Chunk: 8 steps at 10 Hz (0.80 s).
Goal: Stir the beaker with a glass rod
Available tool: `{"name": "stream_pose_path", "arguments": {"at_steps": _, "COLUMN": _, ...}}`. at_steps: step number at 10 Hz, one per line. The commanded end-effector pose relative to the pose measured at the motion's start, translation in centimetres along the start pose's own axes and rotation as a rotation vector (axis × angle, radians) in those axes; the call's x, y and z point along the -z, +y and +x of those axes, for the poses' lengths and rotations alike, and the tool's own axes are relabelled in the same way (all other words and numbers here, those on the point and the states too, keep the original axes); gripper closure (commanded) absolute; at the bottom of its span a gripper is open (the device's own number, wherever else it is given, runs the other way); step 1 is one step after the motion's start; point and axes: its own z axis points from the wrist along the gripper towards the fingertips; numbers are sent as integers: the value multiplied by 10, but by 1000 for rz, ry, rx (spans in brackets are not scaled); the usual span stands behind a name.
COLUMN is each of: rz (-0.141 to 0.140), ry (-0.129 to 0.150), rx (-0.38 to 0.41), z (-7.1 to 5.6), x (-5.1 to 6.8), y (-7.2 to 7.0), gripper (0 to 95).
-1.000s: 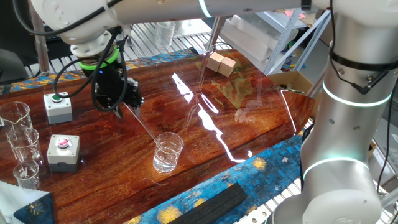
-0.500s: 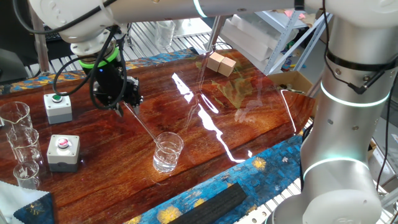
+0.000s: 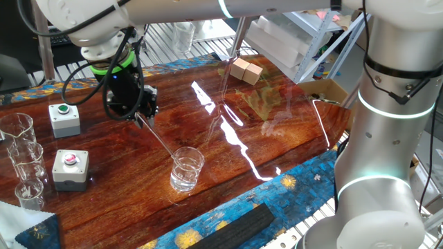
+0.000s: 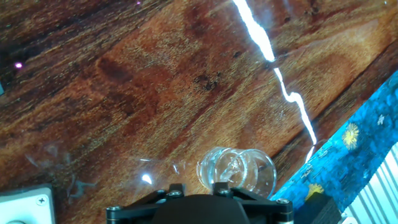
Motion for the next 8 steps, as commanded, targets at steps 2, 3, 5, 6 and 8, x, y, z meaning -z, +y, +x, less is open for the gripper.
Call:
{"name": "stream_pose_path", "arguments": {"at_steps": 2, "rz": -3, "ry": -1, "rx": 23, "z": 0, "x": 4, "y": -6, "gripper": 950}}
{"name": "stream_pose_path", "arguments": {"at_steps": 3, "rz": -4, "ry": -1, "rx": 30, "z": 0, "x": 6, "y": -9, "gripper": 950}}
{"name": "stream_pose_path", "arguments": {"at_steps": 5, "rz": -18, "ry": 6, "rx": 44, "z": -2, "x": 9, "y": -17, "gripper": 950}}
{"name": "stream_pose_path", "arguments": {"at_steps": 6, "rz": -32, "ry": 13, "rx": 60, "z": -4, "x": 10, "y": -23, "gripper": 950}}
{"name": "stream_pose_path", "arguments": {"at_steps": 8, "rz": -73, "ry": 38, "rx": 82, "z": -9, "x": 10, "y": -34, "gripper": 950}}
